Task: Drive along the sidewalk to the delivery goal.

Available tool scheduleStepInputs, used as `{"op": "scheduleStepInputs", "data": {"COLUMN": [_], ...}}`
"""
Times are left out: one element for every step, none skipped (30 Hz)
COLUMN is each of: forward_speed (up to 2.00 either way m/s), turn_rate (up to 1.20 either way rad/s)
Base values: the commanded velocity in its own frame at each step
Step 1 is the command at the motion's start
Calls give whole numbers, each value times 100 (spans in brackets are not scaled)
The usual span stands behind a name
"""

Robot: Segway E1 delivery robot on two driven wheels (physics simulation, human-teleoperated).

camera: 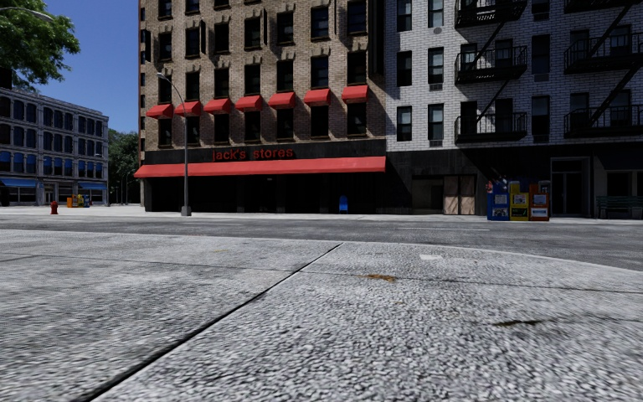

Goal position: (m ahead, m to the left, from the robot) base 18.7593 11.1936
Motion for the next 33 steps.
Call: {"op": "scheduleStepInputs", "data": {"forward_speed": [0, 0, 0, 0, 0, 0, 0, 0, 0, 0, 0, 0, 0, 0, 0, 0, 0, 0, 0, 0, 0, 0, 0, 0, 0, 0, 0, 0, 0, 0, -2, -2, -1], "turn_rate": [0, 0, 0, 0, 0, 0, 0, 0, 0, 0, 0, 0, 0, 0, 0, 0, 0, 0, 0, 0, 0, 0, 0, 0, 0, 0, 0, 0, 0, 0, 0, 0, 0]}}
